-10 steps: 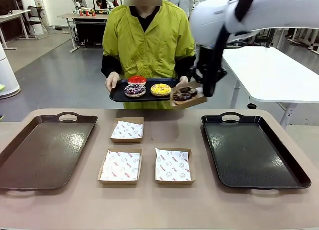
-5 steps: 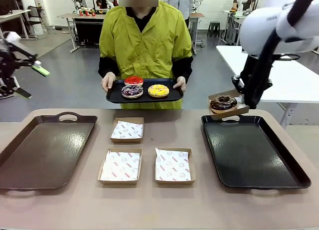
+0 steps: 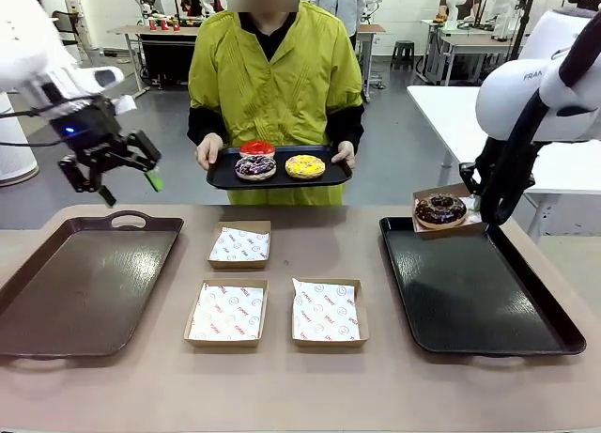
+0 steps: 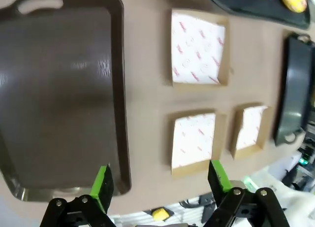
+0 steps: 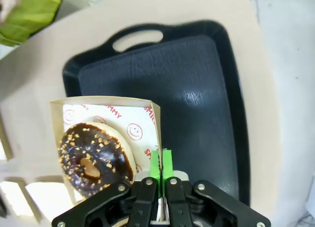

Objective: Individually package the donuts and arrange them on the tray.
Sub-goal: Place the picked Paper togo box on the Handle tray while simultaneously picking up another Paper togo box from the table with the other hand.

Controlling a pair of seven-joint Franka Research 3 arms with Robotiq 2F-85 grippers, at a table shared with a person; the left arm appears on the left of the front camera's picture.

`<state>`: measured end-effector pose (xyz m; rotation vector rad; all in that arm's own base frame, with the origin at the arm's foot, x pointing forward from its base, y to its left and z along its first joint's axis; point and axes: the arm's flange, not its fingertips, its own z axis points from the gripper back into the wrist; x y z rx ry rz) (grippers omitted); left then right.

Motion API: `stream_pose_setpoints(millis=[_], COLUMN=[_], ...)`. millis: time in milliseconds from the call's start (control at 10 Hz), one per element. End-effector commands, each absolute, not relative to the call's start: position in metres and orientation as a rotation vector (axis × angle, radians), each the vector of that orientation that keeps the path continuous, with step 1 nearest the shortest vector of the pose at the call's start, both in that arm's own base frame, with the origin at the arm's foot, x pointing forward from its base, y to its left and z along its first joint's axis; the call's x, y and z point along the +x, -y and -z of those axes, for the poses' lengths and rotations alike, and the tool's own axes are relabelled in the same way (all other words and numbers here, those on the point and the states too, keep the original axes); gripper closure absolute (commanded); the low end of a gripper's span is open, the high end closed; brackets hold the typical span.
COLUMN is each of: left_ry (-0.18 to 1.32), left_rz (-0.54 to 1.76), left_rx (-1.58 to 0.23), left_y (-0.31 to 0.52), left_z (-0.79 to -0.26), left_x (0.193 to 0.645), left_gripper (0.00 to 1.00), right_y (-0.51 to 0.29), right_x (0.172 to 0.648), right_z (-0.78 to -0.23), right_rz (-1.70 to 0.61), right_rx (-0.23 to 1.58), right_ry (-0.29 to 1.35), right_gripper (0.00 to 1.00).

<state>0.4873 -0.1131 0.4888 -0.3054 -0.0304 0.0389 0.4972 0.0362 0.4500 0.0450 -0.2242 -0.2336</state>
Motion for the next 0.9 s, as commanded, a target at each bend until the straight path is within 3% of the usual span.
stream_pose_setpoints(millis=[0, 300, 800], left_ry=[0.088, 0.18, 0.181], left_rz=[-0.07, -0.035, 0.024], left_rx=[-0.208, -0.099, -0.103], left_y=[0.138, 0.187, 0.21], left_z=[-0.476, -0.436, -0.41], left_x=[0.513, 0.536, 0.532], left_gripper=[0.0, 0.0, 0.0], right_y=[-0.037, -0.037, -0.037], right_x=[0.5, 0.5, 0.5], right_z=[-0.459, -0.459, -0.459], right_rz=[0.223, 0.223, 0.223], right_rx=[0.035, 0.035, 0.035], right_ry=[0.232, 0.232, 0.232], right_gripper=[0.98, 0.98, 0.98])
